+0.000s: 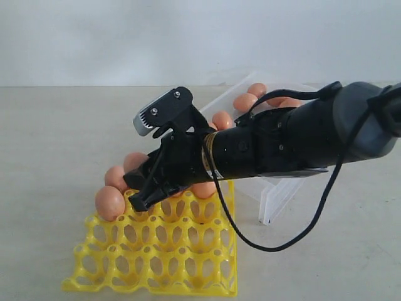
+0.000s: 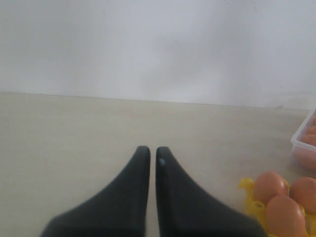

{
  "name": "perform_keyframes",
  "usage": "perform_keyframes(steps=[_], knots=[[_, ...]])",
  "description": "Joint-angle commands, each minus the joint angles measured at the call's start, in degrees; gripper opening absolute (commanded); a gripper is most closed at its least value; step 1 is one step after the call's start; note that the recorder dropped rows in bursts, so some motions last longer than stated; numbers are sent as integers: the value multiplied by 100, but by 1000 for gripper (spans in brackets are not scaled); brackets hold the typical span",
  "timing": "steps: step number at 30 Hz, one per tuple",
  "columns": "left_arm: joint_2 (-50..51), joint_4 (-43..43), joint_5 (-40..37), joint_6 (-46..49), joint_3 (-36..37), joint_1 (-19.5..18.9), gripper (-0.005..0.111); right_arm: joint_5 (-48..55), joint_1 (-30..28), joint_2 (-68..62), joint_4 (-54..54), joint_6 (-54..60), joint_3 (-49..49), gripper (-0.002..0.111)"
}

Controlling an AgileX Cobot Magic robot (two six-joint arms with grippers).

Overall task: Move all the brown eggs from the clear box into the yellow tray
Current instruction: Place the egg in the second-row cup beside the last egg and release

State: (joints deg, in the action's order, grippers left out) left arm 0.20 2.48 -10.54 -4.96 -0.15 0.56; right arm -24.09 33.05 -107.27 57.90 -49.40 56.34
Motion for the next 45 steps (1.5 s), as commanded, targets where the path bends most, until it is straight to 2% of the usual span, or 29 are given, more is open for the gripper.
perform_keyframes(steps=[1, 8, 22, 24, 31, 33, 41, 45], knots=[[-20, -5, 26, 3, 15, -32, 4, -825, 10, -152, -70, 85, 32, 0], [-20, -5, 26, 3, 15, -32, 4, -948, 10, -617, -105, 61, 42, 0], [-20, -5, 26, 3, 15, -32, 4, -864, 10, -629, -105, 47, 32, 1], [-20, -5, 26, 3, 15, -32, 4, -760, 10, -629, -105, 58, 32, 6], [-20, -5, 26, 3, 15, -32, 4, -737, 10, -629, -105, 112, 32, 41], [-20, -5, 26, 3, 15, -32, 4, -737, 10, -629, -105, 112, 32, 45], [-20, -5, 26, 3, 15, -32, 4, -737, 10, -629, -105, 112, 32, 46], [-20, -5, 26, 3, 15, -32, 4, -749, 10, -629, -105, 112, 32, 58]])
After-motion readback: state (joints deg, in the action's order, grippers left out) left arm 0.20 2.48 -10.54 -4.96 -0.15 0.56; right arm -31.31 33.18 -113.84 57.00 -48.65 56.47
